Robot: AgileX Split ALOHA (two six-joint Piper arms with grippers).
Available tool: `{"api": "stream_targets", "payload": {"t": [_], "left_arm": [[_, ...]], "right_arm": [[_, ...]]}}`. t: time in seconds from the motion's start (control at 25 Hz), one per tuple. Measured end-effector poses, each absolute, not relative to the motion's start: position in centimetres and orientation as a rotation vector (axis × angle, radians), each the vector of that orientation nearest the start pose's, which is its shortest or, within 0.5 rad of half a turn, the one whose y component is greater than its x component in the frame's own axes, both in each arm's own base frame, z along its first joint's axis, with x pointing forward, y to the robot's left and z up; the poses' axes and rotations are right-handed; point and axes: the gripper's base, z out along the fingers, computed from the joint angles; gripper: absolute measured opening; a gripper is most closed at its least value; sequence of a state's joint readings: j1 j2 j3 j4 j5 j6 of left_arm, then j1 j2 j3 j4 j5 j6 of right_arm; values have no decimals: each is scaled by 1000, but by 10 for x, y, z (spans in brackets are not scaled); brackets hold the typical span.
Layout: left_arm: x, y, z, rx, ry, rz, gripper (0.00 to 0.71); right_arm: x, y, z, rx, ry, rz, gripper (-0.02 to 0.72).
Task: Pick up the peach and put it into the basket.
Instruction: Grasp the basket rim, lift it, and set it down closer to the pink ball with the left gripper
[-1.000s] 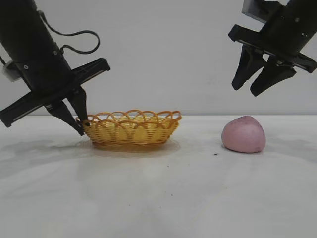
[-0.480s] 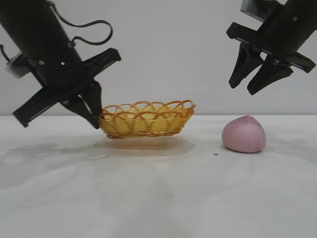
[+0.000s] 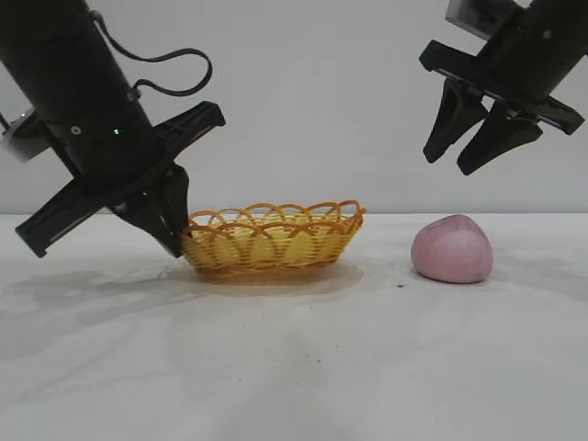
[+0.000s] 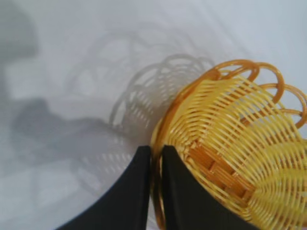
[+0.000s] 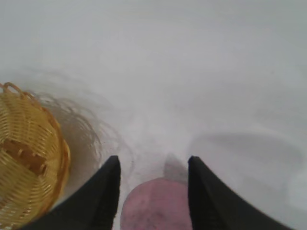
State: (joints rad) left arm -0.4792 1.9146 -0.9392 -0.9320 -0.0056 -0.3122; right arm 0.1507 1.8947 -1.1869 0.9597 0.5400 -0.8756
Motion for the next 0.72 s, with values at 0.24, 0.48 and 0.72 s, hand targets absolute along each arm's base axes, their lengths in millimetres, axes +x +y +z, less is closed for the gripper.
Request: {"api": "stream_targets", "payload": {"t": [0.24,0.48,0.72], "left_arm": [[322,-168,124,-974,2431,-706,190],[320,-170,124,-913,2479,-699,260],[315,-167,158,-497,2497,-653,245]], "right_arm": [[381,97,183,-341,2474,620,295],[381,97,184,-352,2471,621,295],[380,98,184,-371,2472,628,295]]}}
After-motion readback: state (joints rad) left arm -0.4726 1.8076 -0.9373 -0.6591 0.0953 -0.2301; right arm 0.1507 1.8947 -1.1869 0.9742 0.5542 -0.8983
